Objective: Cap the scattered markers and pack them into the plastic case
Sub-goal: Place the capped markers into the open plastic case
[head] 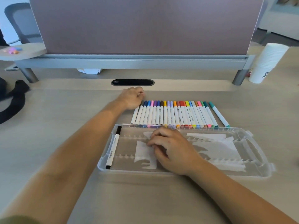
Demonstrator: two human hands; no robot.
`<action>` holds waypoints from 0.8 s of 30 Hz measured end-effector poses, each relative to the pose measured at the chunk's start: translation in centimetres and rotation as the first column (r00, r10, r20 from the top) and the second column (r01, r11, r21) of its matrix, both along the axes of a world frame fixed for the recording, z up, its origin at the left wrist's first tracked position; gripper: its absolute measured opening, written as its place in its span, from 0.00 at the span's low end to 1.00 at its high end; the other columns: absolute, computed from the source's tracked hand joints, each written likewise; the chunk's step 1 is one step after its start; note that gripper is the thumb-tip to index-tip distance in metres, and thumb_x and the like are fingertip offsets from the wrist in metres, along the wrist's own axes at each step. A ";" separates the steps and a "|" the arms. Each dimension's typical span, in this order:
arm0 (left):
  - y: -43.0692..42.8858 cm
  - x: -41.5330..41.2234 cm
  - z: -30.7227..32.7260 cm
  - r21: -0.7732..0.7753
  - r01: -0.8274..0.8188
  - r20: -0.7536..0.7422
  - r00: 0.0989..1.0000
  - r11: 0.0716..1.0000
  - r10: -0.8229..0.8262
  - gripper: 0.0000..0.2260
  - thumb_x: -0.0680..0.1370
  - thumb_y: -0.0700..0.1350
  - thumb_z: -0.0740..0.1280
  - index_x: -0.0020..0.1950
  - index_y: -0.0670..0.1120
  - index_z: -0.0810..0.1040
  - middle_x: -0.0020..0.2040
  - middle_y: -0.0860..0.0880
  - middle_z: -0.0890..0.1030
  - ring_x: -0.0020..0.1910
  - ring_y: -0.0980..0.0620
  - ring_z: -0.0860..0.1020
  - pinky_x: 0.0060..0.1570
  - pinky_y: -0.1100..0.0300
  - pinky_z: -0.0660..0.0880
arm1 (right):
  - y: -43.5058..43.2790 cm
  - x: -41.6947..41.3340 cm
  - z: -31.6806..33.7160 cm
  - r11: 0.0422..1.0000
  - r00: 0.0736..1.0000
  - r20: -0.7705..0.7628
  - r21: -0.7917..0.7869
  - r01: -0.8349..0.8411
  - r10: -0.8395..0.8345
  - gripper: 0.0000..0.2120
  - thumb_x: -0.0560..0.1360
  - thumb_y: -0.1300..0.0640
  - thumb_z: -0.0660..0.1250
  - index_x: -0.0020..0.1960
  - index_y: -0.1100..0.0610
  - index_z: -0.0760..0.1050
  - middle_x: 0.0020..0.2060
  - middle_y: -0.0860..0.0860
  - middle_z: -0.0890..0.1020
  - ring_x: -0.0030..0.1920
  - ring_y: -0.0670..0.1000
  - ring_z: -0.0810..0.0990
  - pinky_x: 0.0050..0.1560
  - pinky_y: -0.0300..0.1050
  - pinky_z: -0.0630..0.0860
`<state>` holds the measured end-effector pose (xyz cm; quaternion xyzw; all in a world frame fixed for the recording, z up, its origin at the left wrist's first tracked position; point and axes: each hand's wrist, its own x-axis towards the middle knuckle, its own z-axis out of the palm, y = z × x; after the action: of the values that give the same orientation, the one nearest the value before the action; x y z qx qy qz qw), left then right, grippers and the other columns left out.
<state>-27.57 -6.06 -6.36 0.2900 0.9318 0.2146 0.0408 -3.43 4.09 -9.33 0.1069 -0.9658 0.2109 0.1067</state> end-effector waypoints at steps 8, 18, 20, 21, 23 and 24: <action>0.2 0.3 0.0 -0.044 -0.057 0.074 0.995 0.997 0.060 0.12 0.79 0.52 0.61 0.52 0.56 0.84 0.57 0.56 0.82 0.63 0.48 0.75 0.67 0.44 0.68 | 0.1 0.0 0.3 1.000 1.000 0.008 -0.027 -0.014 0.015 0.12 0.80 0.53 0.61 0.59 0.48 0.80 0.56 0.43 0.77 0.58 0.41 0.71 0.60 0.38 0.66; -1.0 2.9 3.0 0.555 -0.164 0.463 0.876 0.816 -0.139 0.07 0.80 0.39 0.66 0.56 0.44 0.79 0.49 0.45 0.85 0.50 0.54 0.82 0.35 0.75 0.72 | 0.0 0.0 0.3 1.000 1.000 0.017 -0.015 -0.007 0.008 0.13 0.79 0.52 0.61 0.60 0.48 0.80 0.56 0.42 0.76 0.59 0.42 0.71 0.65 0.44 0.68; -1.6 3.4 4.0 0.619 -0.196 0.509 0.838 0.761 -0.198 0.06 0.78 0.39 0.69 0.54 0.47 0.80 0.47 0.48 0.86 0.46 0.57 0.83 0.40 0.67 0.72 | 0.0 0.0 0.2 1.000 1.000 0.010 -0.016 -0.004 0.004 0.13 0.79 0.52 0.62 0.60 0.49 0.80 0.56 0.43 0.77 0.59 0.43 0.71 0.65 0.47 0.69; -2.0 3.6 4.4 0.656 -0.228 0.529 0.819 0.719 -0.223 0.06 0.77 0.39 0.70 0.52 0.48 0.81 0.46 0.49 0.86 0.44 0.56 0.83 0.41 0.64 0.71 | 0.0 0.0 0.2 1.000 1.000 0.002 -0.021 -0.001 0.001 0.13 0.79 0.53 0.62 0.60 0.49 0.80 0.56 0.44 0.77 0.59 0.43 0.72 0.65 0.47 0.70; -2.9 4.1 5.4 0.706 -0.287 0.548 0.801 0.647 -0.243 0.07 0.76 0.37 0.71 0.51 0.47 0.81 0.44 0.48 0.86 0.42 0.53 0.82 0.40 0.61 0.74 | 0.0 -0.1 0.2 1.000 1.000 -0.014 -0.027 0.003 -0.004 0.12 0.79 0.53 0.63 0.60 0.50 0.80 0.56 0.44 0.76 0.58 0.43 0.72 0.63 0.48 0.72; -3.3 4.5 5.9 0.714 -0.303 0.546 0.806 0.631 -0.230 0.08 0.75 0.36 0.72 0.51 0.46 0.81 0.44 0.47 0.86 0.41 0.52 0.82 0.40 0.59 0.75 | -0.1 -0.1 0.2 1.000 1.000 -0.020 -0.030 0.001 -0.002 0.12 0.78 0.53 0.63 0.59 0.50 0.80 0.56 0.44 0.75 0.58 0.44 0.72 0.62 0.49 0.73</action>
<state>-23.08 -9.39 -0.45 0.1766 0.6915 0.6726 0.1955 -3.52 3.99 -9.10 0.1067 -0.9615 0.2241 0.1180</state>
